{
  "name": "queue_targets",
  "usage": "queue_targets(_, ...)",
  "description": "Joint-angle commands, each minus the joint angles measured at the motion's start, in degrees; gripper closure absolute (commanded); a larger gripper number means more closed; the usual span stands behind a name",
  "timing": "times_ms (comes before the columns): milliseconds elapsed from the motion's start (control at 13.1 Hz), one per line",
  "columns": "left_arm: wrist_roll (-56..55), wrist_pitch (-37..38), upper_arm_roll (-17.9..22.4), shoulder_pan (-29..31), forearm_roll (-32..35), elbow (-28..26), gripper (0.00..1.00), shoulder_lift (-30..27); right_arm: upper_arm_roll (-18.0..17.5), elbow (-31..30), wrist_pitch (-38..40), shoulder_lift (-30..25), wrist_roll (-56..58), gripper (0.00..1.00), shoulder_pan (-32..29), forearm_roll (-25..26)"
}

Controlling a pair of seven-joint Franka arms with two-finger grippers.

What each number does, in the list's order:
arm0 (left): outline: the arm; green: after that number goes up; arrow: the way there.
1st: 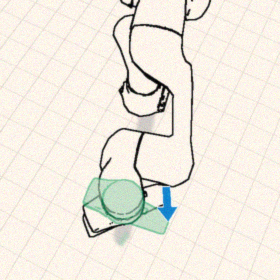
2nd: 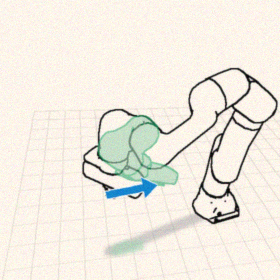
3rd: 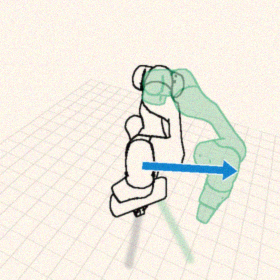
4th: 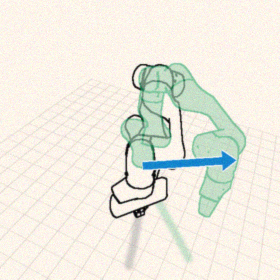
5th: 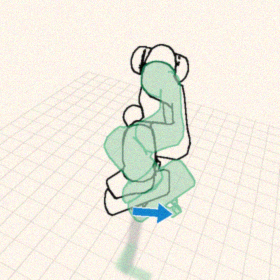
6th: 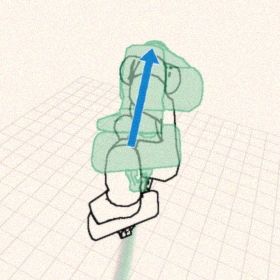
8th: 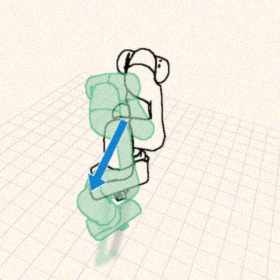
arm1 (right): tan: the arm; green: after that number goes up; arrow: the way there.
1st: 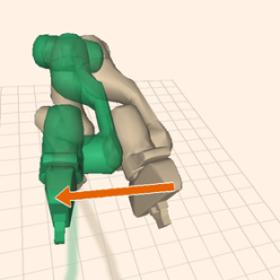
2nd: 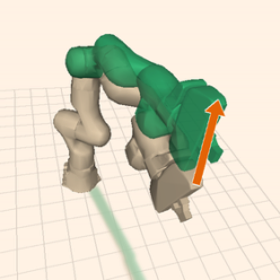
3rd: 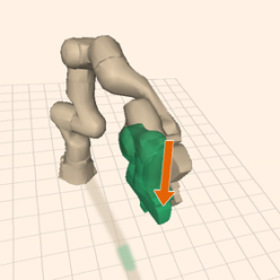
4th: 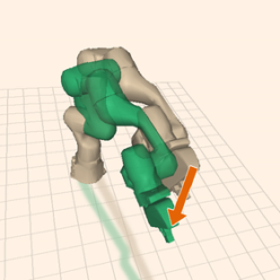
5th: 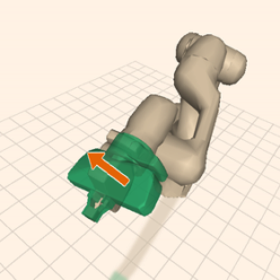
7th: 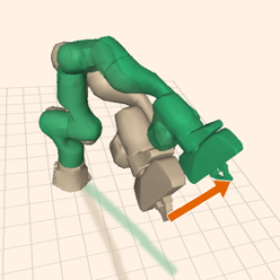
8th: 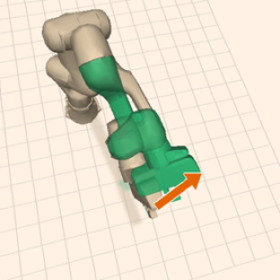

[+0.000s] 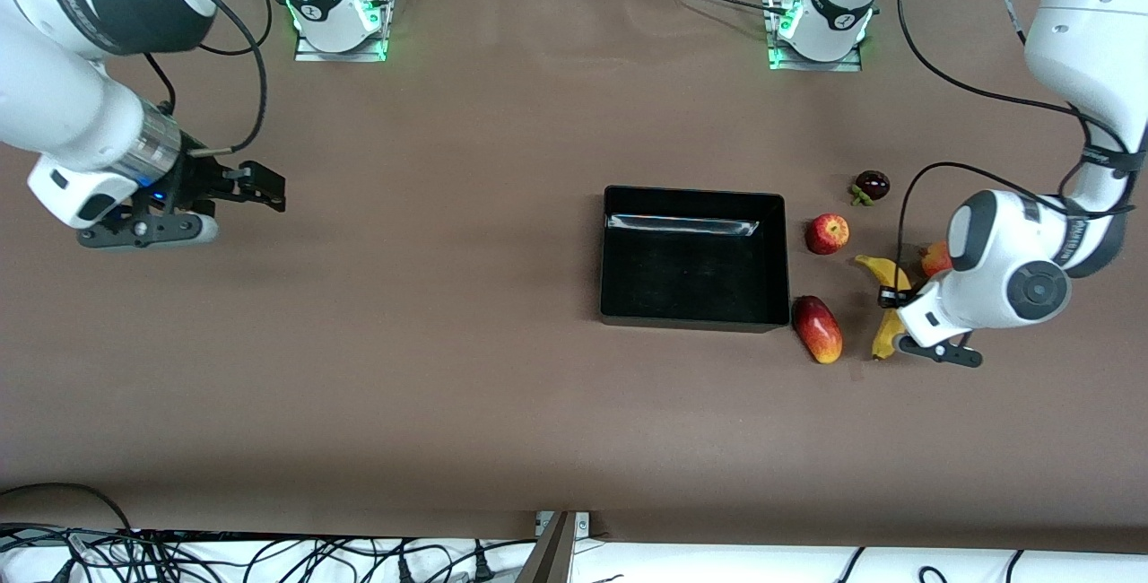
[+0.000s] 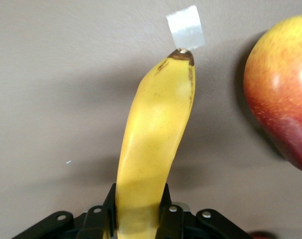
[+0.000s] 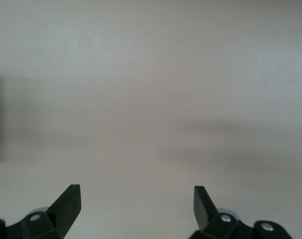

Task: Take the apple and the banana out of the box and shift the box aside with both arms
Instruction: 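Lift the banana out with the left gripper while the right gripper moves out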

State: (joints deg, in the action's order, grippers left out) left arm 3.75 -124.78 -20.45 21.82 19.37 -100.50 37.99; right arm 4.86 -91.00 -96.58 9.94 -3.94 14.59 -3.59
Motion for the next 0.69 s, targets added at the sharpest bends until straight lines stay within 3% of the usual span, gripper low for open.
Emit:
queue_targets(0, 0.6, -1.6, -1.0, 1.2, 1.4, -2.2, 0.00, -1.5, 0.0, 0.5, 1.7, 0.6, 2.5, 0.00, 2.2, -1.9)
queue_targets(230, 0.3, 3.5, -1.9, 0.9, 1.0, 0.5, 0.00, -4.0, 0.0, 0.6, -1.9, 3.4, 0.7, 0.00, 7.2, -4.2)
queue_targets(459, 0.1, 18.7, -7.2, 0.8, 0.5, 10.0, 0.00, -6.6, 0.0, 0.6, -7.0, 6.5, -8.3, 0.00, 12.6, -5.1)
queue_targets(612, -1.2, 27.3, -10.1, 0.9, 0.1, 13.0, 0.00, -10.4, -0.1, 0.7, -11.6, 9.9, -16.9, 0.00, 17.2, -5.1)
